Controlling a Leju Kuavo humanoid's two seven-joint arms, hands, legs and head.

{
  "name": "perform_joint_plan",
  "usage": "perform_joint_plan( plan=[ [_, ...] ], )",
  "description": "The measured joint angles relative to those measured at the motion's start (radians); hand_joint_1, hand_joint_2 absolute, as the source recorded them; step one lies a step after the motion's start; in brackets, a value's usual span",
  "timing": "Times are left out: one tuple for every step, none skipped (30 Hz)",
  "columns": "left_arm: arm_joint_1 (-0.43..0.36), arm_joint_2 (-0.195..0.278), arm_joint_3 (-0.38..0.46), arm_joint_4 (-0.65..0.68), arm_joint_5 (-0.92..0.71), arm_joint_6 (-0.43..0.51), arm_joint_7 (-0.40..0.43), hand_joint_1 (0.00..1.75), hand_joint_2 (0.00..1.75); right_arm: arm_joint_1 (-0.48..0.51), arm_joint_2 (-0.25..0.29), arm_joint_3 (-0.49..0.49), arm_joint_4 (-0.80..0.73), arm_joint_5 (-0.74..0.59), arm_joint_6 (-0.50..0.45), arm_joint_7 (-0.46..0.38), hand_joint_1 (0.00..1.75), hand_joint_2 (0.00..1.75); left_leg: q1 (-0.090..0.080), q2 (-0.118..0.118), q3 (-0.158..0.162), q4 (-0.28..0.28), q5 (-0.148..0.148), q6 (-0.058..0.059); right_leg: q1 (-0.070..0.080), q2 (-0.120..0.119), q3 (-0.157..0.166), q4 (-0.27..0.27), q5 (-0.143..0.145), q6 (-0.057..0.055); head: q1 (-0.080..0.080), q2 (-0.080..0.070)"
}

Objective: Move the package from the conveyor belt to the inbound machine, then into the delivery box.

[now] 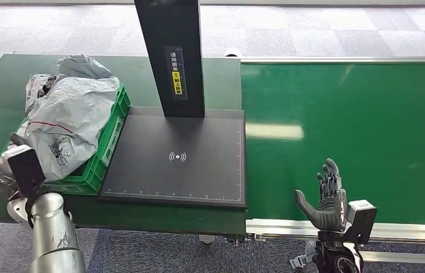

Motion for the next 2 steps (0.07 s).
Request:
perform_joint_plan(
  plan=[
    [0.018, 0.005, -0.034, -0.028, 0.081, 0.0, 0.0, 0.0, 1.75, -0.005, -0.002, 0.003, 0.004, -0.001, 0.0, -0.002, 0.0, 1.75, 0.0, 0.0, 0.0, 0.0, 0.0, 0.0, 0.0, 0.0, 0.0, 0.0, 0.0, 0.0, 0.0, 0.0],
    [0.027, 0.008, -0.053, -0.042, 0.124, 0.0, 0.0, 0.0, 1.75, -0.008, -0.003, 0.004, 0.006, -0.002, 0.0, -0.003, 0.0, 1.75, 0.0, 0.0, 0.0, 0.0, 0.0, 0.0, 0.0, 0.0, 0.0, 0.0, 0.0, 0.0, 0.0, 0.0]
  ],
)
